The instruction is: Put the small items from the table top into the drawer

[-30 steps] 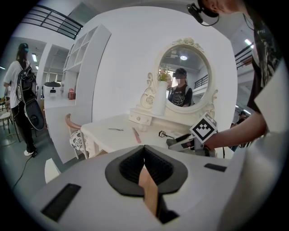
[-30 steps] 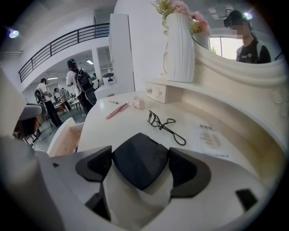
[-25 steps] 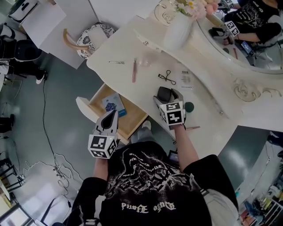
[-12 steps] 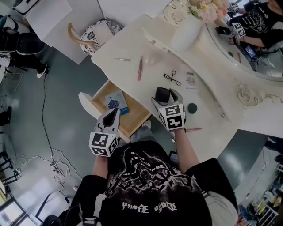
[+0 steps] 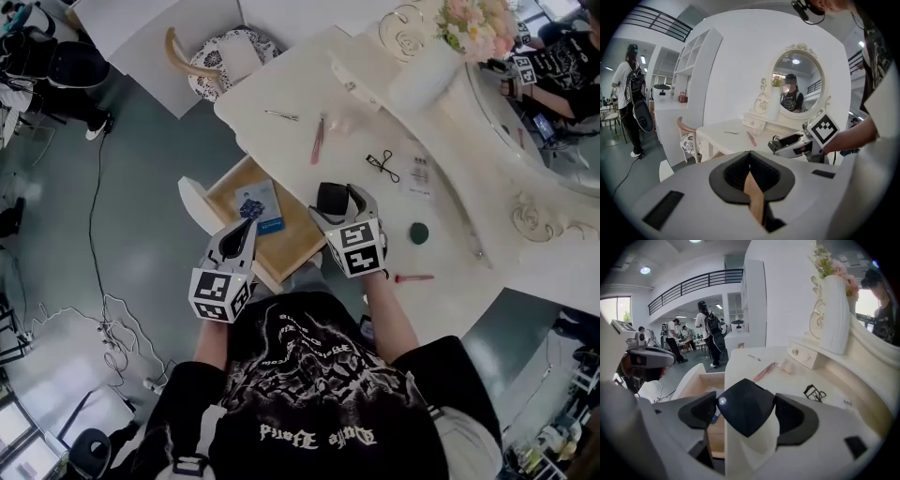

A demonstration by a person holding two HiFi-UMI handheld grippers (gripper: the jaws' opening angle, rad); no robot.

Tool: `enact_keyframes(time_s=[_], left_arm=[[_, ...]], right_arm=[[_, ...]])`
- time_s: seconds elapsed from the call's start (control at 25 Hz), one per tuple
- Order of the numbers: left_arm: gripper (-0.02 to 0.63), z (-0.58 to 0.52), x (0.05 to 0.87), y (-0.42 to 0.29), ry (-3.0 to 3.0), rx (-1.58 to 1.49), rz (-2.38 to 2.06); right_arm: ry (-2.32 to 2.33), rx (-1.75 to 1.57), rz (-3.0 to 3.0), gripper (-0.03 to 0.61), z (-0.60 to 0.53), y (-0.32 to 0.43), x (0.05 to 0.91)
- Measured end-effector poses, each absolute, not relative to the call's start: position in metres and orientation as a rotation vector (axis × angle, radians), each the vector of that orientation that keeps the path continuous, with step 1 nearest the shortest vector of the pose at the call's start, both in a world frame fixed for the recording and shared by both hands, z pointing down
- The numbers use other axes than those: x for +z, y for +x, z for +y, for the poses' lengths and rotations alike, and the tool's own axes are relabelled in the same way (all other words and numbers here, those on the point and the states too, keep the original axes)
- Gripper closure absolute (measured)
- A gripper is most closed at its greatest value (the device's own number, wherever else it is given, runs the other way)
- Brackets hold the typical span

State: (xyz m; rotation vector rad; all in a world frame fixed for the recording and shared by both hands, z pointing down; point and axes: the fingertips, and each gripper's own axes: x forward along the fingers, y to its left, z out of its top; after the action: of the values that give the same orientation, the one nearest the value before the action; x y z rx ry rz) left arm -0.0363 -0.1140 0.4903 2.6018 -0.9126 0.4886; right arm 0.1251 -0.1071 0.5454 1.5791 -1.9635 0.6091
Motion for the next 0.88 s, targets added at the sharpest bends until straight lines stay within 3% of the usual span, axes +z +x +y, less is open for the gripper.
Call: enact_keyframes(time_s=[0.88], left_arm=[[0.598,-0.112,0.493,-0.091,2.506,0.452,-1.085]], right_arm=[[1.101,0.533,-2.213,0.183,-0.093,0.000,0.561]])
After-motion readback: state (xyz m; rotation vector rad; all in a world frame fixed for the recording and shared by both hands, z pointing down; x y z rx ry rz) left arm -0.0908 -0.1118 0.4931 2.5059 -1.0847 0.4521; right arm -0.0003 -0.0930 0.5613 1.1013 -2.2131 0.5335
